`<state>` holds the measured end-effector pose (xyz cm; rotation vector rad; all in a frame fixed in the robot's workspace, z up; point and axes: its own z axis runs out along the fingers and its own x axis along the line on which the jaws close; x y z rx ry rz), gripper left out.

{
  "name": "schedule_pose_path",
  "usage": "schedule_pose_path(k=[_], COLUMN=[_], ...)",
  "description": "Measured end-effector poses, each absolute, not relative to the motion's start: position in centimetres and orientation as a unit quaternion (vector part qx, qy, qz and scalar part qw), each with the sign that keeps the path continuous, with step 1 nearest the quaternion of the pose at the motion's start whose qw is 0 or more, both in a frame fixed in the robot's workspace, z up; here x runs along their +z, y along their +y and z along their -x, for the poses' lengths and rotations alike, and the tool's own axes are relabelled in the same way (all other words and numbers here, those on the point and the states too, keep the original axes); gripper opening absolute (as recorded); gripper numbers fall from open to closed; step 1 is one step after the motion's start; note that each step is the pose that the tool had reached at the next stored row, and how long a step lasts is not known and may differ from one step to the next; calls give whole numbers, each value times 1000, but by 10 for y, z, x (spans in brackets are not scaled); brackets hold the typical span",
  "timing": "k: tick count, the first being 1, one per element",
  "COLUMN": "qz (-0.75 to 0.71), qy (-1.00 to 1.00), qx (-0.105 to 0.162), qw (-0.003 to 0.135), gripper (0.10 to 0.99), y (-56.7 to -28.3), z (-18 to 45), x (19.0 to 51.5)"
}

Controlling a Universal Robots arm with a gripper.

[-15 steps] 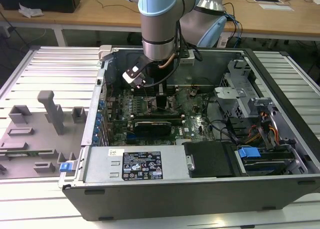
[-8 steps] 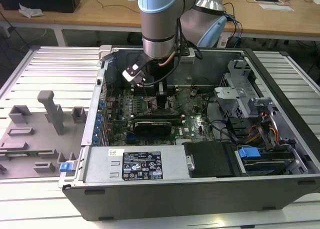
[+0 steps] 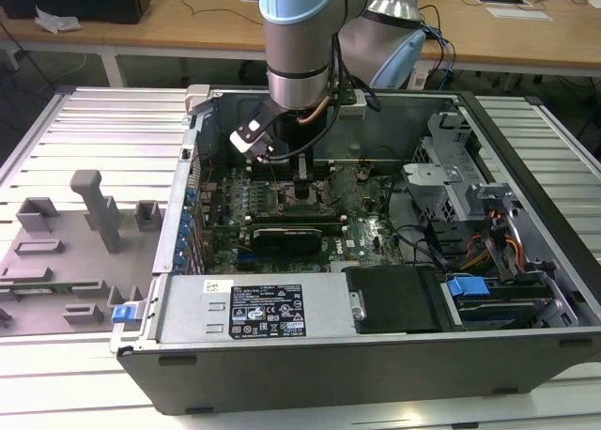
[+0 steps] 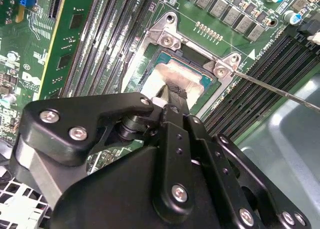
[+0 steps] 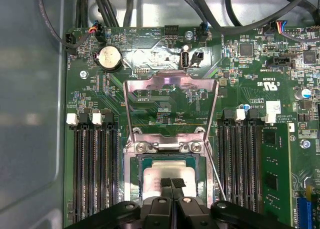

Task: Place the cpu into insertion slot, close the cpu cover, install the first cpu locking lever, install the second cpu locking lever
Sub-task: 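Place the cpu into insertion slot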

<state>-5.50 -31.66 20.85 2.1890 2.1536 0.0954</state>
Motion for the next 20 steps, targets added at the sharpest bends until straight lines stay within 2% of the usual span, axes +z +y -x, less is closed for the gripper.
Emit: schedule_pose_path(k=[13, 20], qz=[-712, -712], qy=[700, 700], qx=[31, 31], qw=[35, 35], gripper=[106, 106], y=[-314, -314], z=[55, 55], x=[205, 230])
